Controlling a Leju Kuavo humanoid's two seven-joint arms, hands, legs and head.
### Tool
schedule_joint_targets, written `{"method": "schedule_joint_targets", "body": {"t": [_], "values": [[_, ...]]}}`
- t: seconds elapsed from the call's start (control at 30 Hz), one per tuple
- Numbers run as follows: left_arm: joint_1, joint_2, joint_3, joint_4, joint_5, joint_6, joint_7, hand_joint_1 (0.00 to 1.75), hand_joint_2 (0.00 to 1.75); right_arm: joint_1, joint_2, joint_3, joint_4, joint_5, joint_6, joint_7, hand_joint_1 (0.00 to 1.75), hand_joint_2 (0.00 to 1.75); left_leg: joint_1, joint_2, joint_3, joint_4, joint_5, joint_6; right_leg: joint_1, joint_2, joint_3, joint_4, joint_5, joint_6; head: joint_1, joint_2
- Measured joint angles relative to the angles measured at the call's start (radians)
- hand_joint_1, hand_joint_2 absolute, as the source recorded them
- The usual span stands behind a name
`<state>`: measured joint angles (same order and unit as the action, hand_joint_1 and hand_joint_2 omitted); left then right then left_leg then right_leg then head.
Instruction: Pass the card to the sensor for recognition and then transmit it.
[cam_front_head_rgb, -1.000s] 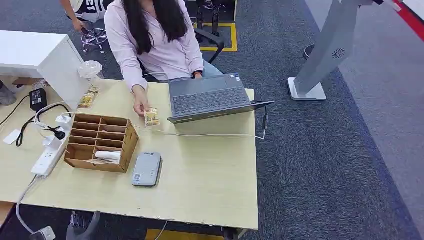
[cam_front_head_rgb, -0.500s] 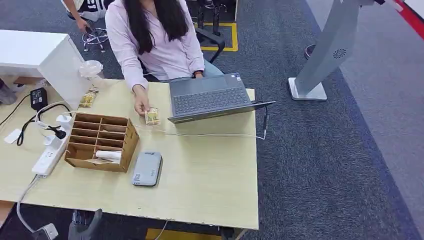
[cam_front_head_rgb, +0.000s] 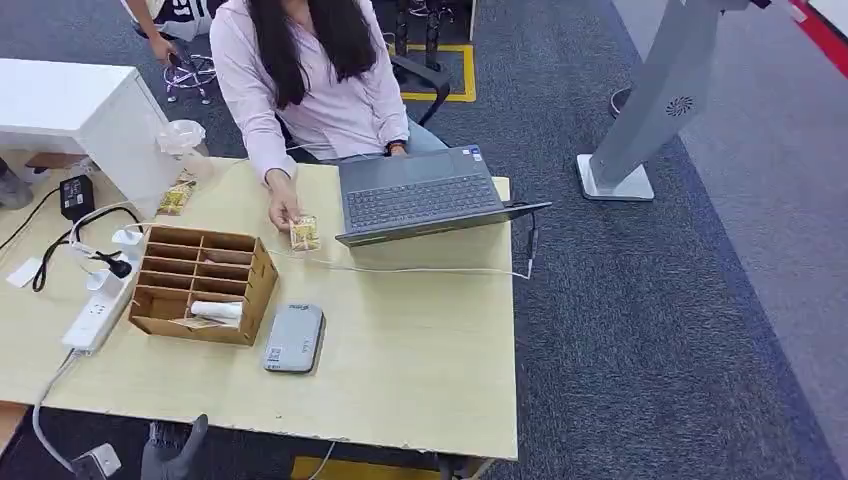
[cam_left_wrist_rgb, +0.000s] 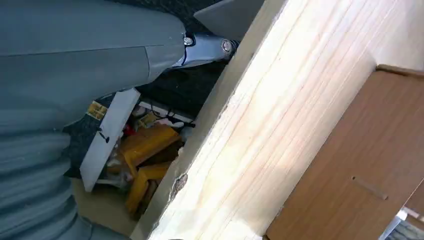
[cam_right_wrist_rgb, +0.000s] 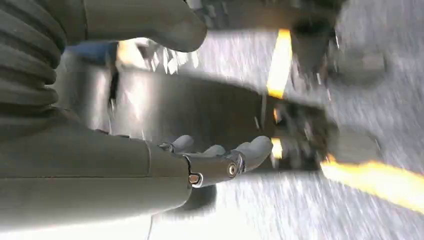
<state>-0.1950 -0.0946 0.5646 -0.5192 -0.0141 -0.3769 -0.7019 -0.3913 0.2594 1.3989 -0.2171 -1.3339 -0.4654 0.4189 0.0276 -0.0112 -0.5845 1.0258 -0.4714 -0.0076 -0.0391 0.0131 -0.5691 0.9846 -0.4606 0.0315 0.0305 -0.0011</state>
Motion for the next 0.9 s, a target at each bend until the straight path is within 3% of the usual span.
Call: {"method": "schedule_joint_targets", "body": {"t": [0.13, 0.33, 0.9], "values": [[0.001, 0.001, -0.003, 0.0, 0.009, 0.002, 0.0, 0.0, 1.75, -0.02, 0.008, 0.08, 0.0, 0.193, -0.002, 0.064, 0.0, 1.75, 0.0, 0.0, 0.0, 0.0, 0.0, 0.0, 0.0, 0.0, 0.0, 0.0, 0.0, 0.0, 0.0, 0.0], [0.006, 0.003, -0.011, 0.0, 0.014, 0.007, 0.0, 0.0, 1.75, -0.031, 0.014, 0.124, 0.0, 0.405, 0.02, 0.126, 0.0, 1.75, 0.0, 0.0, 0.0, 0.0, 0.0, 0.0, 0.0, 0.0, 0.0, 0.0, 0.0, 0.0, 0.001, 0.0], [0.005, -0.004, -0.041, 0.0, -0.01, 0.017, 0.0, 0.0, 1.75, -0.035, 0.016, 0.136, 0.0, 0.409, 0.049, 0.155, 0.0, 1.75, 0.0, 0.0, 0.0, 0.0, 0.0, 0.0, 0.0, 0.0, -0.001, 0.0, 0.0, 0.0, 0.001, 0.0]]}}
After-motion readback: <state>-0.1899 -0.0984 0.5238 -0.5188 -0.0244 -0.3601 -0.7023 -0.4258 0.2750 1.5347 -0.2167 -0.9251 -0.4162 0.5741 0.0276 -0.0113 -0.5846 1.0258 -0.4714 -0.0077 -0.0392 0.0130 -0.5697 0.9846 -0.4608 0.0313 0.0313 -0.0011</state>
